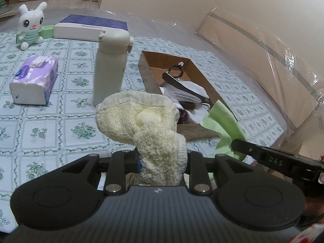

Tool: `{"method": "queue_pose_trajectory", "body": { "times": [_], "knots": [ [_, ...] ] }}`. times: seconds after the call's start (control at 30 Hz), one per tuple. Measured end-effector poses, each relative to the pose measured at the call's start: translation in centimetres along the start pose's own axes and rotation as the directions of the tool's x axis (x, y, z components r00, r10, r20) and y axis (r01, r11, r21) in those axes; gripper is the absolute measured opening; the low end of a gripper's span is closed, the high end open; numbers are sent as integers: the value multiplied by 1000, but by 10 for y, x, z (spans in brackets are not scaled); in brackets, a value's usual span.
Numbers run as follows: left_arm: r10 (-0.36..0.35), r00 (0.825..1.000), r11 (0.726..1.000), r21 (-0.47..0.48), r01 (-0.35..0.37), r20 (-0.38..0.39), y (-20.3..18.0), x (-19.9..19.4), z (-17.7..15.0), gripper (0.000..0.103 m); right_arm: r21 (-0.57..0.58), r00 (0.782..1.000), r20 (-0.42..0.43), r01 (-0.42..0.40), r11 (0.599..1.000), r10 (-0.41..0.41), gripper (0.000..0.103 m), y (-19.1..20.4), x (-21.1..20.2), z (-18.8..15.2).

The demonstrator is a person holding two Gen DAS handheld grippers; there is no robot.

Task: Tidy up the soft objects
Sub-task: 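Carry the towel in the left gripper while the right gripper carries the green cloth to the box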

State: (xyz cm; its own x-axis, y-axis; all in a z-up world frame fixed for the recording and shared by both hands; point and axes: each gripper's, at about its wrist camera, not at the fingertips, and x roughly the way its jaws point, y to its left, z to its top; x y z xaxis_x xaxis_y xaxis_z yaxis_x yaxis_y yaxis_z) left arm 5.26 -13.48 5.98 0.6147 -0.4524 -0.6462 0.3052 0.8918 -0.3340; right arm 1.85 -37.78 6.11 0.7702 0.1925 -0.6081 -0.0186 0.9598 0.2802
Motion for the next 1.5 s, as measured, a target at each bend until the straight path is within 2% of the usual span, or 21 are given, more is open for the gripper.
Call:
{"method": "queue_pose_trajectory", "body": {
  "times": [0.43, 0.8, 1.0, 1.33, 1.5],
  "knots": [
    [-71, 997, 996, 52, 70, 11, -48, 31, 26, 23, 48, 997, 45, 55, 997, -57, 2, -39, -8, 14],
    [-75, 994, 994, 81, 68, 83, -81, 69, 82, 23, -11, 989, 124, 79, 997, -77, 2, -66, -3, 66],
    [-67, 994, 996, 59, 62, 89, -87, 105, 116, 23, -53, 987, 155, 52, 997, -43, 2, -74, 27, 108],
    [-62, 994, 997, -37, 66, 92, -81, 175, 168, 25, -16, 991, 133, 24, 1000, -22, 2, -109, 101, 163],
    [-20, 996, 999, -28, 23, 88, -78, 210, 181, 28, -33, 994, 105, 22, 999, -19, 2, -118, 136, 177]
  ]
}}
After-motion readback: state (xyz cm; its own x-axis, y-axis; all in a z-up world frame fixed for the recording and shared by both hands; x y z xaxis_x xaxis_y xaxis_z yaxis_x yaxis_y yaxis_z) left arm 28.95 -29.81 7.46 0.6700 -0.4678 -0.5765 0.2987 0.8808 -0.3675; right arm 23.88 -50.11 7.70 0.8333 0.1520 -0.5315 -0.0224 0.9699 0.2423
